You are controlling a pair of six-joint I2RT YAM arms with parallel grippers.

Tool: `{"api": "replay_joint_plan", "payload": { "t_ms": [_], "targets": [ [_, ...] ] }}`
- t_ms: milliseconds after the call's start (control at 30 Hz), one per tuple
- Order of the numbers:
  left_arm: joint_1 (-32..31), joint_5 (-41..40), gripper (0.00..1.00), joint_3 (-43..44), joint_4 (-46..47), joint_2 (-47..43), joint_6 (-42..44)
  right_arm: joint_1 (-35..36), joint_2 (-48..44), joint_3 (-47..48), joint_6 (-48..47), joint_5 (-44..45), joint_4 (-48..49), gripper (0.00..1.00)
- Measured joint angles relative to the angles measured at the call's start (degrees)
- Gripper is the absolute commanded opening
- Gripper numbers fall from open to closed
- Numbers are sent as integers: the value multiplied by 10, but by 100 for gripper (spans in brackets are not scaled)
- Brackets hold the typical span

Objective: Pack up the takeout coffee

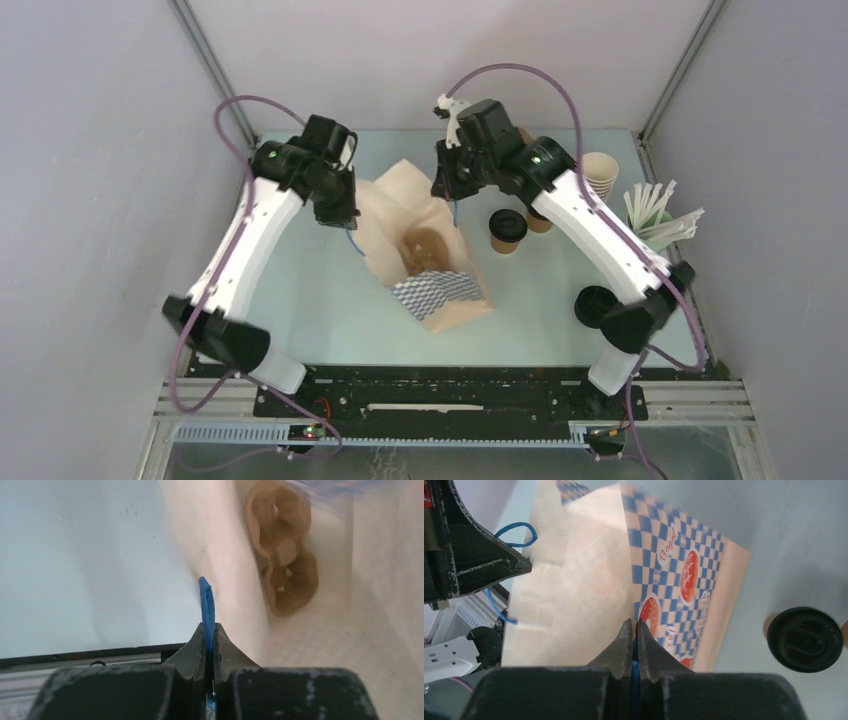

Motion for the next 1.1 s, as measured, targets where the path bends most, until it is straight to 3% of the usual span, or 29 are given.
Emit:
{"api": "replay_joint_plan", "payload": {
  "t_ms": [100, 167, 300, 467, 700, 800, 900, 1100],
  "targets": [
    [11, 18, 0, 6, -23, 61, -3, -13, 74, 65, 16, -14, -65, 0],
    [13, 32, 0, 54, -26, 78, -6, -17, 125, 129, 24, -19, -92, 0],
    [12, 47, 0, 125, 6, 40, -11, -16, 119, 160, 32, -24, -118, 0],
    [14, 44, 0, 5, 31, -86, -15, -14, 15, 11, 34, -47, -55, 0],
    [12, 41, 0, -131, 143, -167, -19, -20, 12, 3, 8, -63, 39, 0],
    [0, 36, 0, -210, 217, -234, -16, -20, -8, -56, -18, -67, 141, 0],
    [-9, 33, 0, -233, 255, -266, -7, -18, -24, -116, -45, -67, 217, 0],
    [-20, 14, 0, -233, 299, -251, 9, -12, -24, -132, -85, -78, 284, 0]
  ]
}}
